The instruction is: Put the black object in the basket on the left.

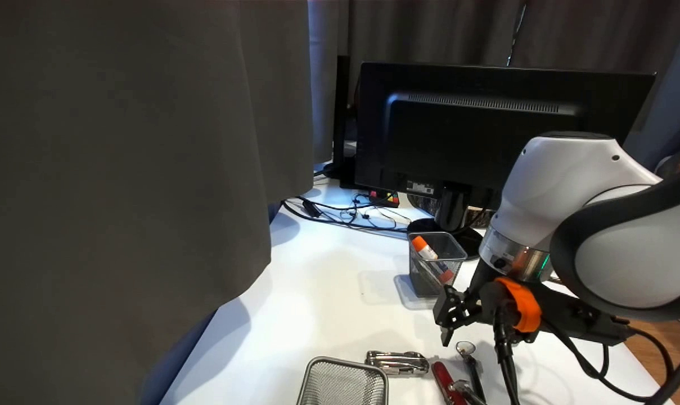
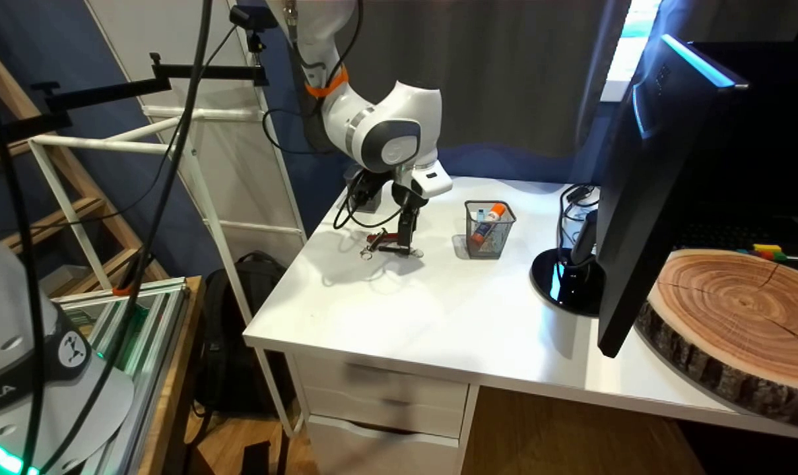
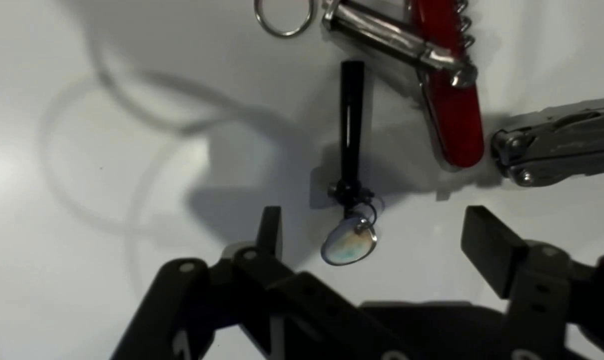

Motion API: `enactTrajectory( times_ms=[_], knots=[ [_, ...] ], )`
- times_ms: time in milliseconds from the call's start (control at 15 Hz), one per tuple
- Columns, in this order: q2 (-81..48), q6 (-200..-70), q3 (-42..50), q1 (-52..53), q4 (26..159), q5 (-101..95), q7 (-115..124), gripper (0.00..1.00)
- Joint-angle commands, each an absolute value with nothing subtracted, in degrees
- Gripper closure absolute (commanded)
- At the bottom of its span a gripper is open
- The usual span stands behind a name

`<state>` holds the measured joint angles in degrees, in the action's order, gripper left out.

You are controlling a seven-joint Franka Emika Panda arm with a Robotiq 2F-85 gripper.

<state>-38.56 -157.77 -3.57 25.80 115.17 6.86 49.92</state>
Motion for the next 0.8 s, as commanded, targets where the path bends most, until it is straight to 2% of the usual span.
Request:
enactTrajectory(
  times_ms=[0, 400, 600, 667, 733],
  knots=[
    [-39.5, -160.4, -3.5, 26.7, 115.2, 8.2, 52.0, 0.38],
    [-40.4, -158.9, -3.9, 26.7, 115.2, 8.0, 52.6, 0.81],
    [-41.0, -158.7, -3.6, 27.1, 115.0, 7.8, 52.8, 0.99],
    [-41.1, -158.7, -3.5, 27.1, 114.9, 7.7, 52.9, 1.0],
    [-41.0, -158.8, -3.2, 27.4, 114.9, 7.5, 53.1, 0.96]
  ],
)
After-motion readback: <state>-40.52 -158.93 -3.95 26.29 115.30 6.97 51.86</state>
